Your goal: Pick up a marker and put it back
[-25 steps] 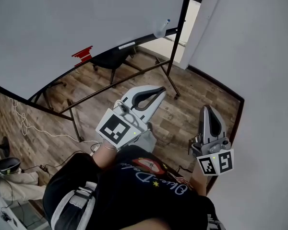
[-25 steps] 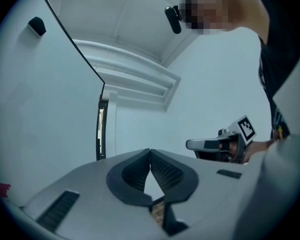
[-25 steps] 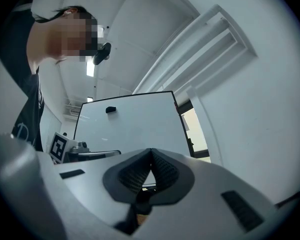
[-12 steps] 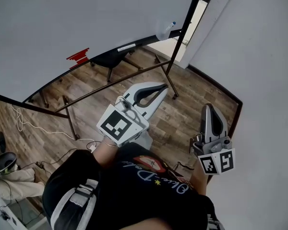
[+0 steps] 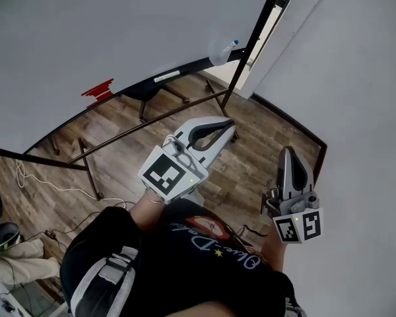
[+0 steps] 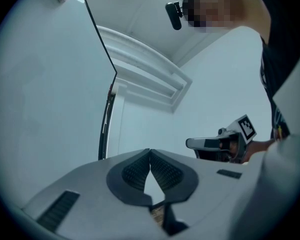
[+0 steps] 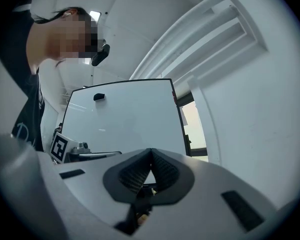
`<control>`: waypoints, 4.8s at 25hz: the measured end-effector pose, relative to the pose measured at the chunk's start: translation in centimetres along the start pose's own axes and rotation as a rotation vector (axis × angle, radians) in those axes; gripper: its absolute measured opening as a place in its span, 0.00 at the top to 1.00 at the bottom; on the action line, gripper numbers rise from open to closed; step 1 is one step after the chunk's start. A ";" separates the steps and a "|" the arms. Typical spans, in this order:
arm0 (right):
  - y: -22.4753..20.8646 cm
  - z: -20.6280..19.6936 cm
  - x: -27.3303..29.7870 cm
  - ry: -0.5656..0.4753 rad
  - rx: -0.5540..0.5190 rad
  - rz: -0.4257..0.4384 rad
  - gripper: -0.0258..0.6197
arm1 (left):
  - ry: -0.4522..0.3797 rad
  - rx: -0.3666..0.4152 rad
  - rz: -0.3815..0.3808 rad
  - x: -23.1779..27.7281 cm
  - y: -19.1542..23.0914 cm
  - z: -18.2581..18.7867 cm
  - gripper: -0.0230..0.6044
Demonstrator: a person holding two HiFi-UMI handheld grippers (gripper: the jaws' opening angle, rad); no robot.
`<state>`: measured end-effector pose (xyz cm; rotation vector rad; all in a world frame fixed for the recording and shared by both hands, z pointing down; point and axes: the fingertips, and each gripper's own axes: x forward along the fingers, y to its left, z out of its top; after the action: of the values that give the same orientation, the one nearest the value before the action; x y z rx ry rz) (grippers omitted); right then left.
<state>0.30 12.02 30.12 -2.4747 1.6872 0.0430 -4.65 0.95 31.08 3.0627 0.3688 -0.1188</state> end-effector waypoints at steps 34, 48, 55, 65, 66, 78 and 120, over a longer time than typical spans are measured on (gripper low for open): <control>-8.2 -2.4 18.2 0.004 0.057 0.207 0.96 | 0.038 0.012 0.252 6.1 14.4 -1.4 0.96; -13.4 -2.9 26.3 0.025 0.132 0.487 0.96 | 0.084 0.087 0.541 11.2 17.8 -1.1 0.96; -15.3 -2.9 28.7 0.031 0.147 0.599 0.96 | 0.083 0.094 0.661 13.3 18.4 -1.2 0.96; -15.7 -4.0 30.7 0.052 0.131 0.758 0.96 | 0.075 0.084 0.839 14.2 18.6 -2.1 0.96; -15.7 -4.2 30.7 0.054 0.129 0.774 0.96 | 0.077 0.089 0.851 14.2 18.5 -2.1 0.96; -14.1 -5.8 31.3 0.077 0.098 0.817 0.96 | 0.094 0.076 0.931 12.6 18.7 -2.6 0.96; -9.8 -18.2 37.0 0.374 -0.101 0.769 0.85 | 0.146 0.089 1.054 7.0 19.8 -1.7 0.96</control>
<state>21.99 -21.15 45.18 -1.8086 2.7524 -0.2703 7.00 -16.53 33.06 2.8970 -1.2475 0.1410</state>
